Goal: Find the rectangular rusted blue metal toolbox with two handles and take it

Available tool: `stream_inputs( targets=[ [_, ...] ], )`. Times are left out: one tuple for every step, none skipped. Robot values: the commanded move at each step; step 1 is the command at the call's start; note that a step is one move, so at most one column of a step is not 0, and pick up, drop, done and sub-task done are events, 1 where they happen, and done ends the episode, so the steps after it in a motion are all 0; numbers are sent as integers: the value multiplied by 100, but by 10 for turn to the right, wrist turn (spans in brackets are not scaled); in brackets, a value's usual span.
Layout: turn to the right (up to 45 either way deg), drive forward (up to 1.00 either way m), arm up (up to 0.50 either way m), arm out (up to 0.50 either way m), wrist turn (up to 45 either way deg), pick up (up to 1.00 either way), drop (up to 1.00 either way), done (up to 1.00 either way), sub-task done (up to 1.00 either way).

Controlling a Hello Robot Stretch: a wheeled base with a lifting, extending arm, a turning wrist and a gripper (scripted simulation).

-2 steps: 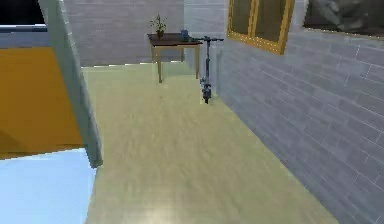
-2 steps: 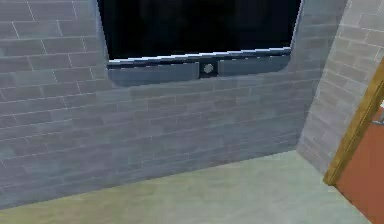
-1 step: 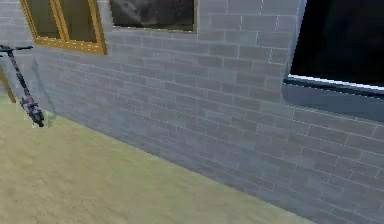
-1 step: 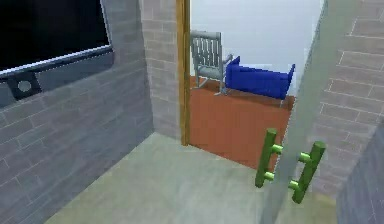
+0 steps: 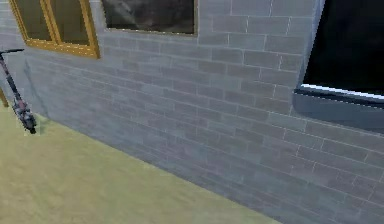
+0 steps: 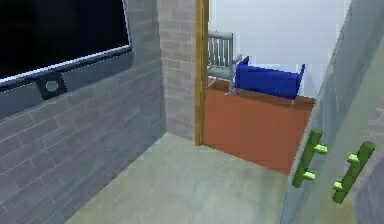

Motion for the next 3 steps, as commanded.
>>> stream_inputs(
  targets=[
    [450, 0, 0, 0, 0, 0, 0, 0, 0],
    [420, 0, 0, 0, 0, 0, 0, 0, 0],
    [0, 60, 0, 0, 0, 0, 0, 0, 0]
  ],
)
